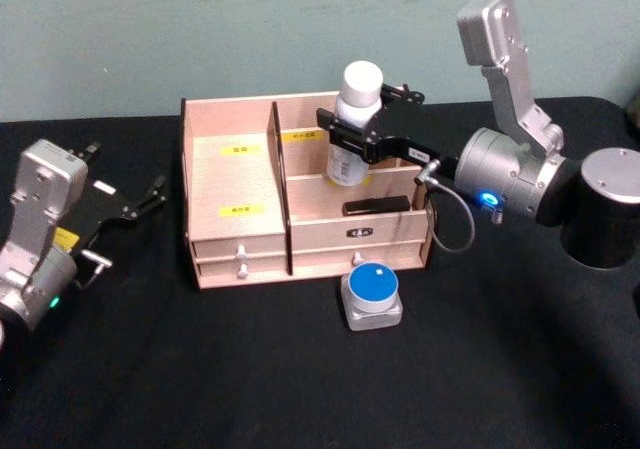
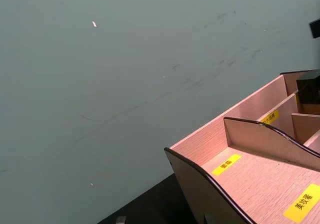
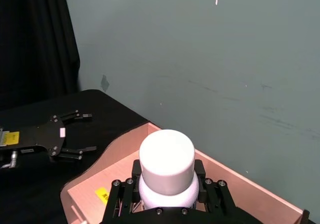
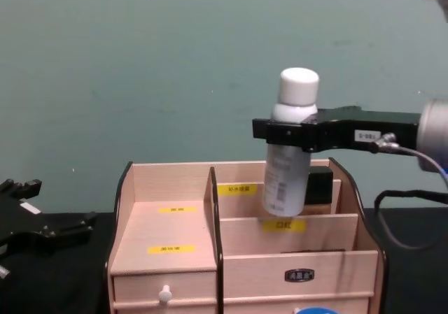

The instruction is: Pick up the facial cleanser and watermelon frost from the table and place them into the tiered storage box.

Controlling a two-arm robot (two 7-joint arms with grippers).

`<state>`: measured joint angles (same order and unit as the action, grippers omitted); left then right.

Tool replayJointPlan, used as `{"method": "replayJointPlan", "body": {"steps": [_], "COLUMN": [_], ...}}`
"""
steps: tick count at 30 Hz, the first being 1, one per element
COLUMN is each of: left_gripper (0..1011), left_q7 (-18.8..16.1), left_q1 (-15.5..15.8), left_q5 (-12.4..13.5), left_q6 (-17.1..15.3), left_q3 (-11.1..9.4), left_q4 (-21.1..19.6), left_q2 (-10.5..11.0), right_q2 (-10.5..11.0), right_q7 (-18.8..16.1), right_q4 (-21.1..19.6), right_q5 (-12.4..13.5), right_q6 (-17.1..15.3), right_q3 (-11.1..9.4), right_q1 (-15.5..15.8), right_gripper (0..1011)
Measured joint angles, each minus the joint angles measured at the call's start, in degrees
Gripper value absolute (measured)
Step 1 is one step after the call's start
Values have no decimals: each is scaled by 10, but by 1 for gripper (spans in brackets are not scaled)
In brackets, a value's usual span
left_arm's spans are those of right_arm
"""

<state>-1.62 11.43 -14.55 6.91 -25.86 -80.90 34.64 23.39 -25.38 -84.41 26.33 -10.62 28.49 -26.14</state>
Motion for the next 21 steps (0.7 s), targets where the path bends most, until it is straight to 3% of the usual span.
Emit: {"method": "replayJointPlan", "body": {"steps": [21], "left_gripper": [1009], "left_q7": [0], "left_q1": [0], "left_q5": [0], "left_q6": [0], "left_q3": [0], "left_q4": [0], "left_q2": [0], "right_q2": [-59], "right_q7": [-11], "right_q4": [101], "right_q5": [-37], "right_q6": [33], "right_q3": [16], "right_q1": [-56], "right_gripper": [607]}}
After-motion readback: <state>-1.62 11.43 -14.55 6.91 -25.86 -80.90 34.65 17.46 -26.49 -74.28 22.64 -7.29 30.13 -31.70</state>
